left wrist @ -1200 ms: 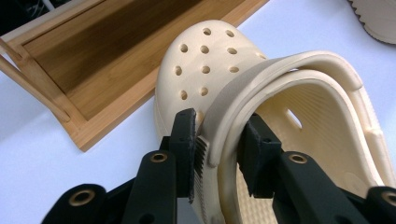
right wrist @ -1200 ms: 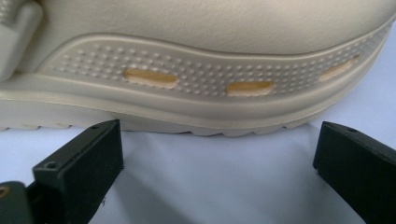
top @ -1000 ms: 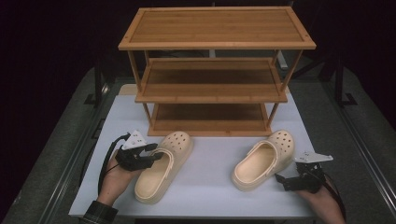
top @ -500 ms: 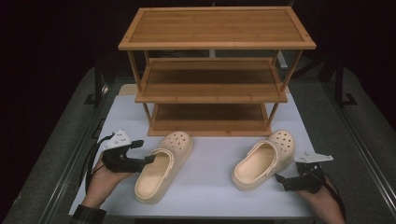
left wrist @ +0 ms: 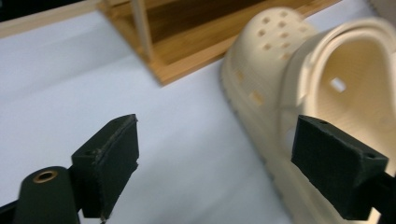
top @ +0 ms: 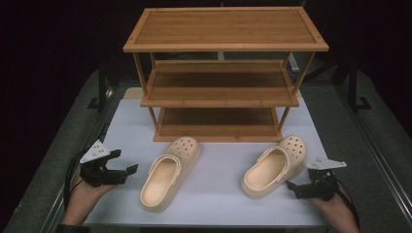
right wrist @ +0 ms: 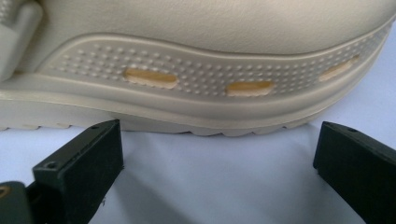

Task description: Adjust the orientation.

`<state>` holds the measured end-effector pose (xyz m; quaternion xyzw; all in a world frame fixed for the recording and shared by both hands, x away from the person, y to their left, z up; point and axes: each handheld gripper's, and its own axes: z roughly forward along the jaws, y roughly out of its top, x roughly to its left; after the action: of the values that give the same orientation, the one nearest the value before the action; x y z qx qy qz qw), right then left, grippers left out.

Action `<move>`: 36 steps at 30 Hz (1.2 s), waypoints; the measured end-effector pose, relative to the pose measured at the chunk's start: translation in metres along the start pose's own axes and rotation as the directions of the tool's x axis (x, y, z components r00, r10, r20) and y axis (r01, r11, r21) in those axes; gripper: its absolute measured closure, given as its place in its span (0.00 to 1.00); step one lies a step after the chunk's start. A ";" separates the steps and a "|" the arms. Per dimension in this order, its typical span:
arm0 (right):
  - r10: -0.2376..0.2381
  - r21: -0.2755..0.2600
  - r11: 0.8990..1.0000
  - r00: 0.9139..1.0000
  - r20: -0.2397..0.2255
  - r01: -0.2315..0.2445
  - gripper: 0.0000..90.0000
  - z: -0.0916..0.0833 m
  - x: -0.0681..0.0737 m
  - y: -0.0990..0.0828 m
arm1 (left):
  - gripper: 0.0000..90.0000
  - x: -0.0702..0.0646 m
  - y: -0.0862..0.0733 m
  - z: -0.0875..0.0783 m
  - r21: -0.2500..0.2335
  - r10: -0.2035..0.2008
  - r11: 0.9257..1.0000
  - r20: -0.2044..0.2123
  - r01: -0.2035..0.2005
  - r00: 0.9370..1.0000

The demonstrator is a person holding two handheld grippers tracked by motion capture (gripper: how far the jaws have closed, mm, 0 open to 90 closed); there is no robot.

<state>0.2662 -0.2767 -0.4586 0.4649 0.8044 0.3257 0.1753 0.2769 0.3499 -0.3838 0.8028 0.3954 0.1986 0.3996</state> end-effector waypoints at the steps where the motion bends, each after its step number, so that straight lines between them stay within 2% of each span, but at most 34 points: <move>1: 0.000 0.000 1.000 1.000 0.000 0.000 0.01 0.000 0.000 0.000 | 0.16 0.001 -0.003 -0.001 0.006 0.001 1.000 -0.010 -0.001 1.000; 4: 0.000 0.000 1.000 1.000 0.000 0.000 0.01 0.000 0.000 0.000 | 0.14 0.004 -0.009 -0.001 0.017 -0.009 1.000 -0.025 0.009 1.000; 5: 0.000 0.000 1.000 1.000 0.000 0.000 0.01 0.000 0.000 0.000 | 0.09 0.006 -0.015 0.000 0.041 -0.015 0.999 -0.030 0.016 0.999; 7: 0.000 0.000 1.000 1.000 0.000 0.000 0.01 0.000 0.000 0.000 | 0.09 0.007 -0.020 0.000 0.053 -0.010 0.999 -0.038 0.012 0.999; 9: 0.000 0.000 1.000 1.000 0.000 0.000 0.01 0.000 0.000 0.000 | 0.04 0.007 -0.023 0.001 0.063 -0.010 0.998 -0.044 0.013 0.999; 10: 0.000 0.000 1.000 1.000 0.000 0.000 0.01 0.000 0.000 0.000 | 0.02 0.008 -0.027 0.004 0.092 -0.006 0.996 -0.052 0.011 0.999; 13: 0.001 0.000 1.000 1.000 0.000 -0.001 0.01 0.000 0.000 0.000 | 0.00 0.010 -0.035 0.011 0.128 0.002 0.992 -0.068 0.007 0.998; 16: 0.000 0.000 1.000 1.000 0.000 0.000 0.01 0.000 0.000 0.000 | 0.00 0.011 -0.041 0.017 0.140 -0.004 0.990 -0.069 0.013 0.998; 18: 0.000 0.000 1.000 1.000 0.000 0.000 0.01 0.000 0.000 0.000 | 0.00 0.012 -0.049 0.025 0.173 -0.008 0.985 -0.065 0.019 0.998; 19: 0.000 0.000 1.000 1.000 0.000 0.000 0.01 0.000 0.000 0.000 | 0.00 0.012 -0.049 0.025 0.173 -0.008 0.985 -0.065 0.019 0.998; 20: 0.000 0.000 1.000 1.000 0.000 0.000 0.01 0.000 0.000 0.000 | 0.00 0.012 -0.054 0.031 0.201 -0.003 0.979 -0.062 0.016 0.998; 22: 0.000 0.000 1.000 1.000 0.000 0.000 0.01 0.000 0.000 0.000 | 0.00 0.013 -0.056 0.032 0.196 -0.019 0.980 -0.054 0.029 0.998; 23: 0.000 -0.001 1.000 1.000 0.000 0.000 0.01 0.000 0.000 0.000 | 0.00 0.015 -0.058 0.032 0.175 -0.025 0.984 -0.051 0.034 0.998; 25: -0.001 0.000 1.000 1.000 0.000 0.001 0.01 0.000 0.000 0.000 | 0.00 0.015 -0.059 0.032 0.170 -0.019 0.985 -0.051 0.028 0.999; 36: -0.002 0.003 1.000 1.000 0.001 0.002 0.01 0.000 0.000 0.000 | 0.00 0.014 -0.059 0.031 0.170 -0.016 0.985 -0.051 0.024 0.999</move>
<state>0.2664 -0.2763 -0.4583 0.4644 0.8052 0.3243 0.1754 0.2772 0.3679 -0.4501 0.8249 0.4288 0.1800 0.3214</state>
